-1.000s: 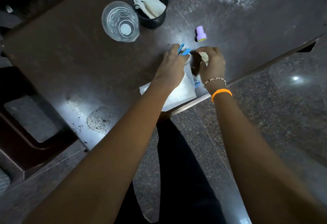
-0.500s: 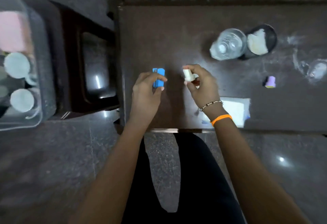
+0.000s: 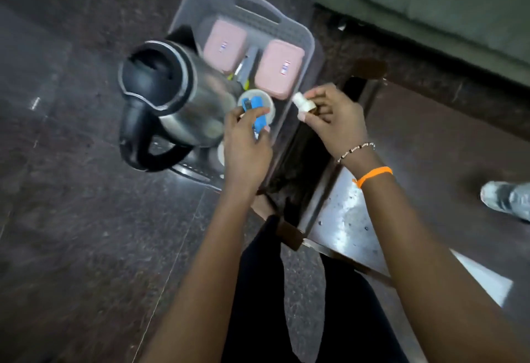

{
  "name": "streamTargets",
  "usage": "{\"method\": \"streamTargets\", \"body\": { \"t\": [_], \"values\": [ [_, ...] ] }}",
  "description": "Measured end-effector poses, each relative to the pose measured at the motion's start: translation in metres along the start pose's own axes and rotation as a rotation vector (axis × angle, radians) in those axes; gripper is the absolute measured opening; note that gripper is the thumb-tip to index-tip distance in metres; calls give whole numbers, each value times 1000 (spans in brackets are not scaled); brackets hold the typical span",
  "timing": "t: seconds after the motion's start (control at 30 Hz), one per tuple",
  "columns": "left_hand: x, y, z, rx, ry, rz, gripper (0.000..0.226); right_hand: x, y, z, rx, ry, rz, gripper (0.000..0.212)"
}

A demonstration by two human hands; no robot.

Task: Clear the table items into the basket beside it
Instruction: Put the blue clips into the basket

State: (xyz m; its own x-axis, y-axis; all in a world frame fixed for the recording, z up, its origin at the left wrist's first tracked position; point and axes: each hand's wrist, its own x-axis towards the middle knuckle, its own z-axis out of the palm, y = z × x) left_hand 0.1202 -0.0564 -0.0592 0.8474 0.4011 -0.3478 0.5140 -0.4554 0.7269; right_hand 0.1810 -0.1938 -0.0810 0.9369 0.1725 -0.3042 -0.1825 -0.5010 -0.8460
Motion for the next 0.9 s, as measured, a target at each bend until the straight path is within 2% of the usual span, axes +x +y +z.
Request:
{"method": "streamTargets", "body": {
  "t": [0.1, 0.23, 0.4, 0.53, 0.63, 0.73, 0.83, 0.9],
  "values": [
    [20, -10, -14, -15, -93, 12, 37, 41, -27, 23, -33, 35, -100, 29],
    [25, -15, -16, -61, -195, 33, 46, 96, -52, 40, -216, 97, -191, 30],
    [35, -12, -12, -95, -185, 42, 55, 145, -57, 54, -500, 24, -176, 32],
    [36, -2, -13, -126, -159, 55, 63, 140, -58, 44, -465, 29, -124, 29],
    [39, 2, -16, -122, -154, 81, 66, 115, -57, 33, -325, -150, 7, 15],
    [41, 3, -15, -76, -205, 134, 69, 93, -58, 27, -223, -384, 141, 12],
    [42, 6, -14, -31, -223, 160, 72, 88, -64, 24, -127, -487, 196, 7],
    [43, 8, -15, -21, -230, 161, 73, 91, -69, 21, -129, -504, 199, 11]
  ]
}}
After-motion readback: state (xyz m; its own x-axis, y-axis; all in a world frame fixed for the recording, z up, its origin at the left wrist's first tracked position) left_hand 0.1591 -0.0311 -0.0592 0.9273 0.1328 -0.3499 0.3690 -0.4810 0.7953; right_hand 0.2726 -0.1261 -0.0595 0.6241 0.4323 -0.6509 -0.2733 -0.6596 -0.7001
